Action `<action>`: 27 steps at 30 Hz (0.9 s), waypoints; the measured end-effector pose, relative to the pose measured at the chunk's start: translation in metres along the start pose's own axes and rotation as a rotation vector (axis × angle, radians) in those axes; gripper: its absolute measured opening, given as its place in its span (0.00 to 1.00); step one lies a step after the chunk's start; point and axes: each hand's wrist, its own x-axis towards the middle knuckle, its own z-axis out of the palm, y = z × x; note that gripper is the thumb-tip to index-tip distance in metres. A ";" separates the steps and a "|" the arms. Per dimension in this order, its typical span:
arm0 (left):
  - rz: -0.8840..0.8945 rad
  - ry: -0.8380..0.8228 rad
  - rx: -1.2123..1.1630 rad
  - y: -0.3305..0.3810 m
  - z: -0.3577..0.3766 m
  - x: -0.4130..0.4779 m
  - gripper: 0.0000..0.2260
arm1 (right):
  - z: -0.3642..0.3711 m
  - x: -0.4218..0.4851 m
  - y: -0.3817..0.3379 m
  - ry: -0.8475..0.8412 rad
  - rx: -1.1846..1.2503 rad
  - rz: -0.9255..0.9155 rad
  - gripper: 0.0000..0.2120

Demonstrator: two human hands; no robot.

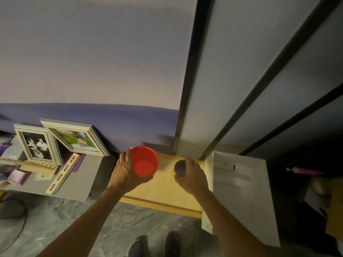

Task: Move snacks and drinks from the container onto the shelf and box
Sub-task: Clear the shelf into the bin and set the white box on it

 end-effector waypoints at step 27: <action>0.577 -0.079 -0.045 0.086 -0.226 -0.134 0.62 | -0.163 -0.234 -0.143 0.422 0.121 0.160 0.35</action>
